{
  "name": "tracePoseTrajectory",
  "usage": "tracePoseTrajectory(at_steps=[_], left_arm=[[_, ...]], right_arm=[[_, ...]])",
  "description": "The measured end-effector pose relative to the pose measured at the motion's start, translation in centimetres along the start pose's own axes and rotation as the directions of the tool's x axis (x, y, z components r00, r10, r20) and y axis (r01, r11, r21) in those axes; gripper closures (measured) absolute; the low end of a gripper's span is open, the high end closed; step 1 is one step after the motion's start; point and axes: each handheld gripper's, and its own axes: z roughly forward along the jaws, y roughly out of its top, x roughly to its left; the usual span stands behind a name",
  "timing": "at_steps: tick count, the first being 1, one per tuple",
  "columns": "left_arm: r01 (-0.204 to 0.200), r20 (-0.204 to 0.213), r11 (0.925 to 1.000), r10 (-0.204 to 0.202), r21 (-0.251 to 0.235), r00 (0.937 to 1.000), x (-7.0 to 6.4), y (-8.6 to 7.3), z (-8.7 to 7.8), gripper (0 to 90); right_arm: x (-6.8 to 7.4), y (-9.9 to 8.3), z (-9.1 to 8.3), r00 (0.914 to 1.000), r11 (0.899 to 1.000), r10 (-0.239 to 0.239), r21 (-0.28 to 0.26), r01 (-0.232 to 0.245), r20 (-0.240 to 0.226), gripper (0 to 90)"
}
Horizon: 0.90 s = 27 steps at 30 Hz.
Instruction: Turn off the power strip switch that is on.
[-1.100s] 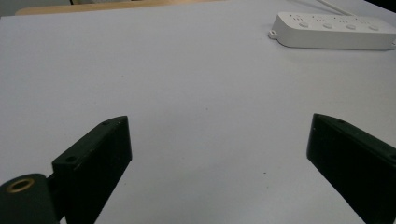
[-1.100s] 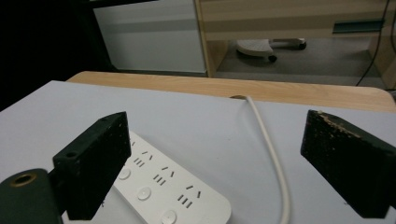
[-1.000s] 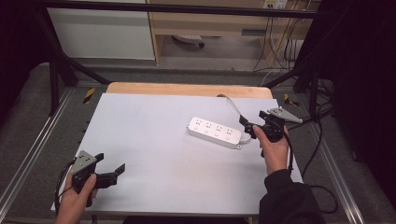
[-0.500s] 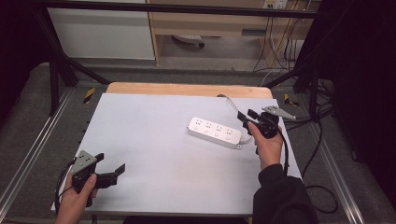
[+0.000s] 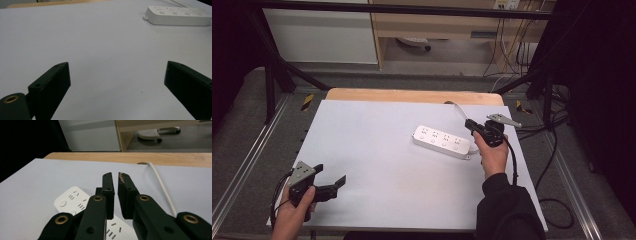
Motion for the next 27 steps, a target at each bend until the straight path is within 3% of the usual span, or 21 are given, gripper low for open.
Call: tracePoseTrajectory(at_steps=[5,12,17,21,27], left_arm=[[0.001,-0.001,1.0,-0.001,0.001,1.0,0.0,0.0,0.0,6.6],[0.0,-0.003,1.0,0.0,0.004,1.0,0.0,0.0,0.0,6.6],[-0.002,-0.003,1.0,0.002,0.009,1.0,0.1,0.0,0.0,6.8],[-0.002,-0.003,1.0,0.002,0.009,1.0,0.1,0.0,0.0,6.7],[-0.001,-0.003,1.0,0.001,0.008,1.0,0.1,0.0,0.1,6.7]], right_arm=[[0.0,-0.2,0.5,0.9993,0.999,0.036,0.004,-0.036,-0.008,86.6],[0.0,-0.5,1.1,0.9991,0.999,0.041,0.021,-0.041,0.0,88.4],[0.2,-0.7,1.5,0.9998,0.999,0.014,0.036,-0.014,0.011,89.3],[0.4,-0.8,1.7,0.9989,0.999,-0.005,0.044,0.003,0.046,90.0],[1.2,-1.0,2.3,0.9964,0.995,-0.066,0.072,0.063,0.053,90.0]])
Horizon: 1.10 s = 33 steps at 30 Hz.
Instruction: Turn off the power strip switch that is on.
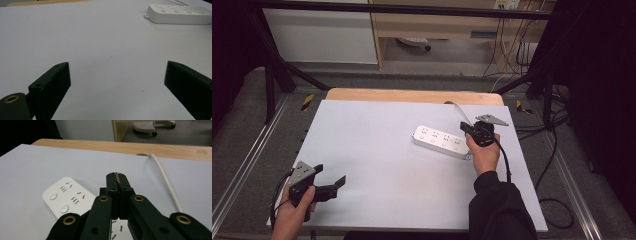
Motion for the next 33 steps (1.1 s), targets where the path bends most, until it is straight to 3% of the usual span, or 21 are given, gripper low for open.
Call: tracePoseTrajectory(at_steps=[19,33], left_arm=[[0.001,-0.002,1.0,-0.001,0.001,1.0,0.0,0.0,0.0,6.6],[0.001,-0.002,1.0,-0.001,-0.001,1.0,0.1,0.0,0.0,6.6]], right_arm=[[1.7,-1.3,1.5,0.9975,0.995,-0.069,0.065,0.069,-0.015,90.0],[3.6,-2.8,2.1,0.9921,0.988,-0.111,0.098,0.116,-0.058,90.0]])
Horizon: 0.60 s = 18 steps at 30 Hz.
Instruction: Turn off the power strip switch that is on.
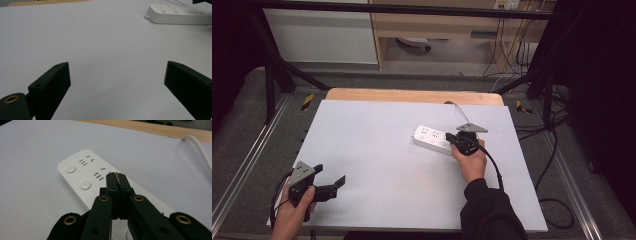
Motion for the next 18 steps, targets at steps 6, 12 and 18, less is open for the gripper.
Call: tracePoseTrajectory(at_steps=[6,12,18], left_arm=[[0.003,-0.003,1.0,-0.003,-0.003,1.0,0.04,0.01,-0.05,6.7],[-0.001,0.0,1.0,0.001,-0.001,1.0,-0.02,0.01,0.0,6.6],[0.001,-0.003,1.0,-0.001,-0.001,1.0,0.01,0.01,-0.03,6.7]], right_arm=[[0.33,-0.22,0.15,0.9999,1.0,0.011,-0.003,-0.011,-0.006,90.0],[0.33,-0.84,0.24,0.9999,1.0,0.013,0.009,-0.012,-0.006,90.0],[0.53,-0.93,0.42,0.9997,1.0,0.022,0.013,-0.022,-0.012,90.0]])
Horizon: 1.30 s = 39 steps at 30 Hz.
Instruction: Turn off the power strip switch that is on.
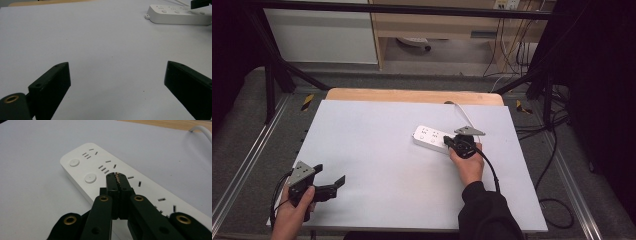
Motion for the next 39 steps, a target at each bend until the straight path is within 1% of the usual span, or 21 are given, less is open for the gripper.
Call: tracePoseTrajectory(at_steps=[3,5,8,18,31,35,39], left_arm=[[0.0,0.001,1.0,0.0,0.002,1.0,0.01,0.0,-0.01,6.7],[0.002,0.001,1.0,-0.002,0.0,1.0,0.02,0.0,0.0,6.7],[0.001,0.001,1.0,-0.001,0.0,1.0,0.02,0.0,-0.01,6.6],[0.001,0.001,1.0,-0.001,0.0,1.0,0.02,0.0,-0.01,6.7],[0.0,0.001,1.0,0.0,-0.001,1.0,0.0,0.0,-0.02,6.7],[-0.002,0.003,1.0,0.002,-0.002,1.0,0.0,0.01,-0.04,6.7],[-0.002,0.003,1.0,0.002,-0.002,1.0,0.0,0.01,-0.04,6.7]], right_arm=[[-0.04,-0.06,0.03,1.0,1.0,-0.006,0.004,0.006,0.001,90.0],[-0.02,-0.08,0.05,1.0,1.0,0.0,0.008,0.0,0.002,90.0],[0.0,-0.03,0.1,1.0,1.0,-0.001,0.001,0.001,0.005,90.0],[0.29,-0.2,0.24,1.0,1.0,-0.006,0.012,0.006,0.004,90.0],[0.34,-0.22,0.17,0.9999,1.0,-0.01,0.005,0.01,0.013,90.0],[0.32,-0.33,0.24,0.9996,1.0,-0.024,0.009,0.023,0.017,90.0],[0.37,-0.47,0.19,0.9998,1.0,-0.012,-0.005,0.012,0.018,90.0]])
